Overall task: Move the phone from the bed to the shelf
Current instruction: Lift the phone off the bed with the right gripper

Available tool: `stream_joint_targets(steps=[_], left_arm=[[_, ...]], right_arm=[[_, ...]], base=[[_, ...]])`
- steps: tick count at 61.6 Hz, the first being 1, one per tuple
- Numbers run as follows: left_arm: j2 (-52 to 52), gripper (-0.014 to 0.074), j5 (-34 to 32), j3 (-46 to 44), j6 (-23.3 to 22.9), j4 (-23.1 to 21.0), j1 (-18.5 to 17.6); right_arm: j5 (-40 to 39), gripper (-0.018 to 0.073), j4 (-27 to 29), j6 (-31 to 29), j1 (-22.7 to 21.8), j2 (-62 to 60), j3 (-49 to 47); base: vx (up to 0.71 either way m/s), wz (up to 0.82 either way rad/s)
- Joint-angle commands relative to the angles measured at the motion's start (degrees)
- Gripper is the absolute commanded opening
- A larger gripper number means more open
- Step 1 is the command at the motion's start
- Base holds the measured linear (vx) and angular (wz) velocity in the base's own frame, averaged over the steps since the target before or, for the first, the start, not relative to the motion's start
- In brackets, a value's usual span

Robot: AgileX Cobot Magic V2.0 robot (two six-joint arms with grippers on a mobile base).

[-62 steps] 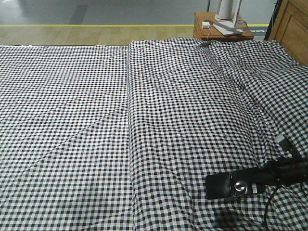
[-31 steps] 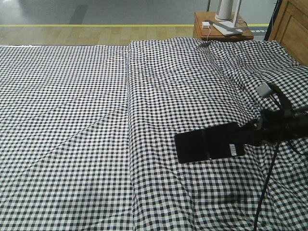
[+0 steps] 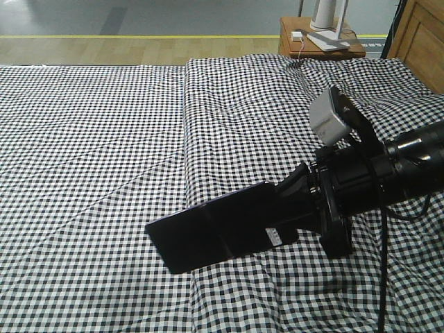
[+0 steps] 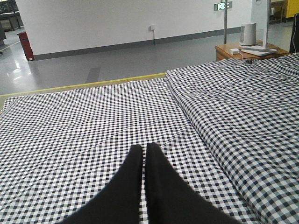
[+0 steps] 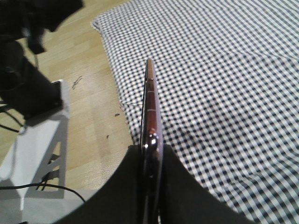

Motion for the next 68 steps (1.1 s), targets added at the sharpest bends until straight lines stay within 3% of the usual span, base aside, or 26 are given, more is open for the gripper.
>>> stream_joint_targets(steps=[1, 68], left_arm=[[-0.2, 0.0001, -4.1, -1.3, -0.3, -0.5, 0.1], [-0.2, 0.0001, -4.1, -1.3, -0.3, -0.5, 0.1]], right_arm=[[4.9, -0.0004, 4.7, 0.8, 2.1, -4.3, -1.4], [4.8, -0.0002, 5.5, 0.7, 3.4, -9.4, -1.4]], base=[[0.00, 0.00], [0.00, 0.01]])
